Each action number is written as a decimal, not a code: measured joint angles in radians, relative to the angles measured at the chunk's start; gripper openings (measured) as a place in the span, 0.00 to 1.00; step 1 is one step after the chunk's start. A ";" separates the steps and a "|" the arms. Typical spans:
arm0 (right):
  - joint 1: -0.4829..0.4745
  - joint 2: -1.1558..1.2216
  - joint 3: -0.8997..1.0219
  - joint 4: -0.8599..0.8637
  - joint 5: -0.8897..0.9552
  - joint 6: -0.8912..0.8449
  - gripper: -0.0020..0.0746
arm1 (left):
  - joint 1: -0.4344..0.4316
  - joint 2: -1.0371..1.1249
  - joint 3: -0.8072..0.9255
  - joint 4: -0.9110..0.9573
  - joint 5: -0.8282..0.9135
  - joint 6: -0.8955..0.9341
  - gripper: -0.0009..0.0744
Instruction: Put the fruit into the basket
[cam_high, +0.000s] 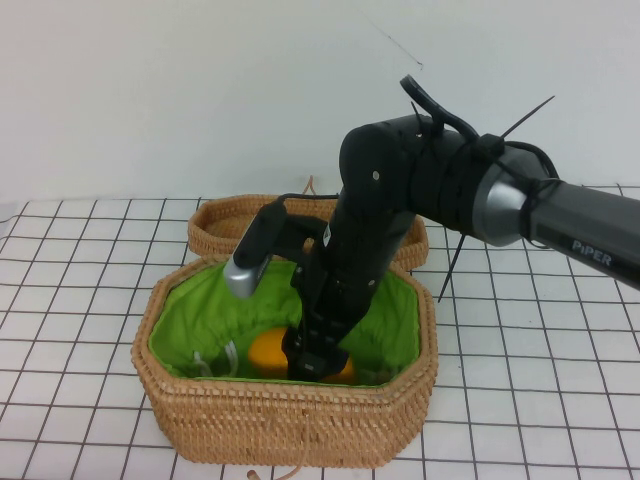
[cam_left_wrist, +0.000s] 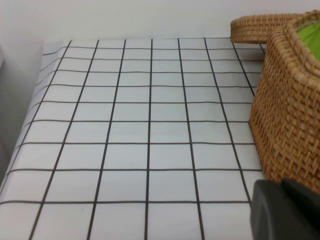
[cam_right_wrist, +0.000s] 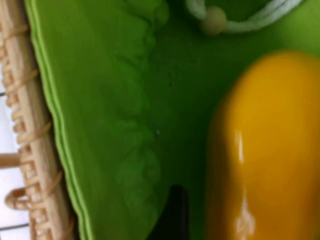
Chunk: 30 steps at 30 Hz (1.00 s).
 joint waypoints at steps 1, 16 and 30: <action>0.000 0.000 0.000 0.000 0.000 0.000 0.92 | 0.000 0.000 0.000 0.000 0.000 0.000 0.01; 0.000 -0.173 -0.123 0.001 0.112 -0.002 0.13 | 0.000 0.000 0.000 0.000 0.000 0.000 0.01; -0.116 -0.534 0.046 -0.049 0.005 0.074 0.03 | 0.000 0.000 0.000 0.000 0.000 0.000 0.01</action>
